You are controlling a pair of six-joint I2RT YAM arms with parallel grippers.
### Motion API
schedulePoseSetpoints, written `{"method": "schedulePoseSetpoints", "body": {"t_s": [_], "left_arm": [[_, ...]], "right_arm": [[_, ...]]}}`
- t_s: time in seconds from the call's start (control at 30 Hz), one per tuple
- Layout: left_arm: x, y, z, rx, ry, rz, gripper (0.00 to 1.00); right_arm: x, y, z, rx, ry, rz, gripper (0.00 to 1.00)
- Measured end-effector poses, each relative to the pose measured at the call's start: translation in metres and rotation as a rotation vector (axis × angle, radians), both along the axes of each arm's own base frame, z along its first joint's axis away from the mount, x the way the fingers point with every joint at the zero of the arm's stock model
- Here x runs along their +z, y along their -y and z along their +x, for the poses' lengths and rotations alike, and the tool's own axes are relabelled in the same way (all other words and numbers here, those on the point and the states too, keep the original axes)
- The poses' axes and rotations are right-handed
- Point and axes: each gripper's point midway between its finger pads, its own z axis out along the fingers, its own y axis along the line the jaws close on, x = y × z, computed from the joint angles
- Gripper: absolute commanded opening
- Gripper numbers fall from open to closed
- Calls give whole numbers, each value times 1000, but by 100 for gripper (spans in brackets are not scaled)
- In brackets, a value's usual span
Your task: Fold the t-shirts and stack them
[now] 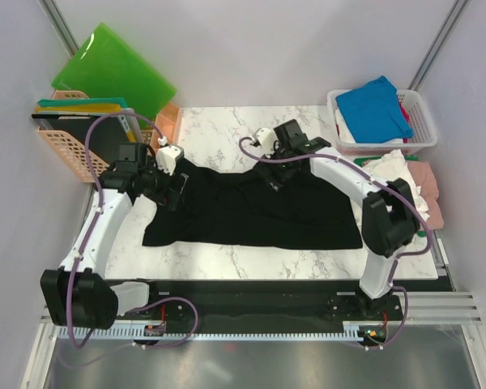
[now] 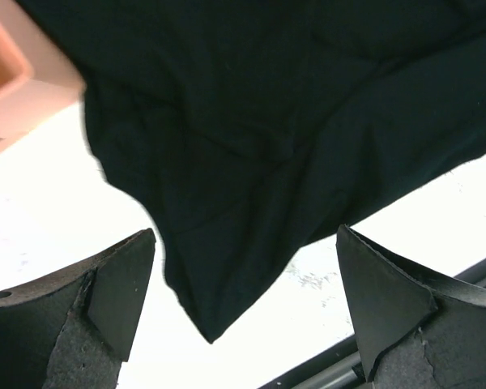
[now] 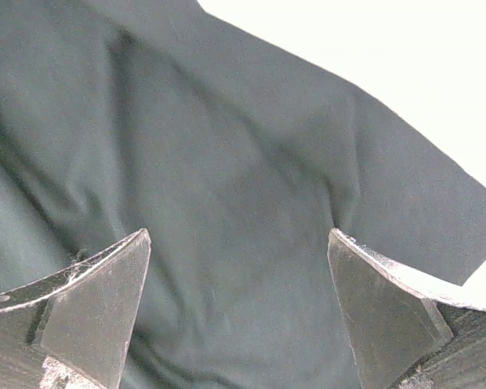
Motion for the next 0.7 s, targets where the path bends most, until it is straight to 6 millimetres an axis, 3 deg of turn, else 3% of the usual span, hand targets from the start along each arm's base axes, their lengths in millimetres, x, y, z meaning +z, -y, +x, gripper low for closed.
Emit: {"method": "schedulePoseSetpoints", "body": {"t_s": [0.1, 0.3, 0.43, 0.53, 0.7], "left_arm": [[-16, 3, -3, -12, -60, -12, 100], [-10, -1, 3, 10, -12, -7, 100], [-1, -34, 11, 156, 90, 40, 100], [24, -76, 17, 343, 220, 80, 100], [99, -136, 8, 611, 511, 124, 100]], "right_arm": [[-8, -40, 9, 56, 21, -18, 97], [-36, -138, -17, 239, 12, -46, 95], [-43, -181, -33, 312, 24, -47, 95], [-40, -200, -35, 333, 43, -38, 95], [-22, -219, -31, 342, 81, -1, 94]]}}
